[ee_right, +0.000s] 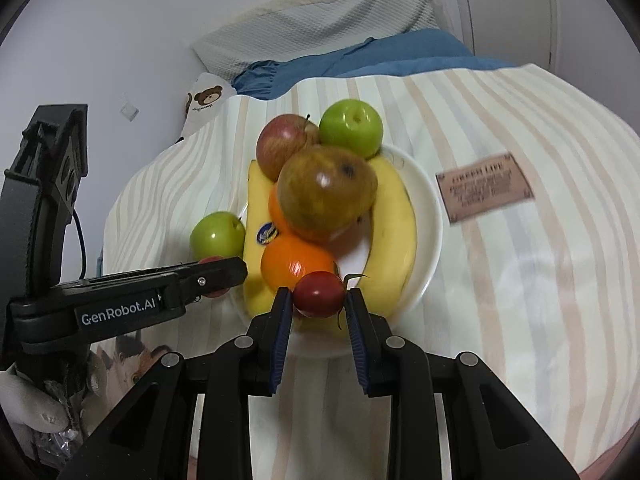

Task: Organize fruits
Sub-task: 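Drop the cherry tomato onto the plate with the left tool while the right tool drops its tomato there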

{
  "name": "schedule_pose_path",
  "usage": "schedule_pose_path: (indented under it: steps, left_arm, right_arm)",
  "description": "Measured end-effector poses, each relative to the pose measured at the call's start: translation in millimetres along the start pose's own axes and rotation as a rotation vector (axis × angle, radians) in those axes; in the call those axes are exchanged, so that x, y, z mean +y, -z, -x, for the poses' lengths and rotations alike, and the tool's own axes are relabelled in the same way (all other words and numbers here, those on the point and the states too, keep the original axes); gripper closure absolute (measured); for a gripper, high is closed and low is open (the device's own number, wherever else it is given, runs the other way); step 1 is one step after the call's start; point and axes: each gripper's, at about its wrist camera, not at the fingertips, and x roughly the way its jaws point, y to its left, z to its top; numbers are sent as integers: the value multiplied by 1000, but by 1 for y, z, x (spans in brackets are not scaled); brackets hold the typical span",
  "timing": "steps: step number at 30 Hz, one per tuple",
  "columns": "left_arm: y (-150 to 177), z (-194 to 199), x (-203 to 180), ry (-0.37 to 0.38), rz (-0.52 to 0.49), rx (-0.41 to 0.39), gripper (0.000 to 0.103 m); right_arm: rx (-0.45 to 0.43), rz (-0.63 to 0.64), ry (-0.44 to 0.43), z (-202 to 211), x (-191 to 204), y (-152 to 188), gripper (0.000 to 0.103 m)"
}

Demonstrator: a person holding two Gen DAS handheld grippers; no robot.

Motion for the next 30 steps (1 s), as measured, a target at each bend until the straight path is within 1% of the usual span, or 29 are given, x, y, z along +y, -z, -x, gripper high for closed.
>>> schedule_pose_path:
  steps: [3,7,9,11,12,13,14,16,17,18,19,20,21,23,27,30]
  left_arm:
    - [-5,-10,-3,-2,-9,11,76]
    - [-11,-12,-4,-8,-9,3,76]
    - [-12,-12,0,-18,12,12,70]
    - [-11,-12,2,-32,29,16,65]
    - [-11,-13,3,-35,32,17,64]
    - [-11,-13,3,-36,36,16,63]
    - [-11,-12,4,-37,40,16,63]
    - [-11,-13,4,-39,49,19,62]
    - [-11,-12,4,-39,50,20,59]
    - [-11,-12,4,-34,48,20,52]
    - [-11,-11,3,-29,46,19,49]
    - [-10,-9,1,-33,44,14,41]
    - [-9,-8,0,-37,38,9,31]
    - [-8,-4,-4,-68,26,-5,20]
    - [-8,9,-6,-83,21,-38,17]
    - [-6,20,-6,-114,20,-61,16]
  right_arm:
    - [6,26,17,-6,-2,-8,73]
    - [33,30,26,-14,-5,-13,73]
    - [43,19,23,-17,-8,-13,72]
    - [44,13,20,-18,-10,-11,67]
    - [43,11,17,-17,-10,-10,65]
    - [43,10,17,-17,-10,-10,61]
    - [45,8,20,-16,-10,-9,53]
    - [42,-2,19,-14,-11,-10,41]
    - [40,-5,19,-13,-12,-10,40]
    - [38,-8,22,-12,-13,-11,40]
    - [34,-13,22,-10,-14,-11,40]
    - [30,-18,23,-9,-15,-12,40]
    - [25,-24,23,-7,-17,-12,40]
    - [18,-33,23,-3,-20,-12,40]
    - [2,-52,25,8,-27,-10,40]
    - [-4,-64,30,15,-31,-6,37]
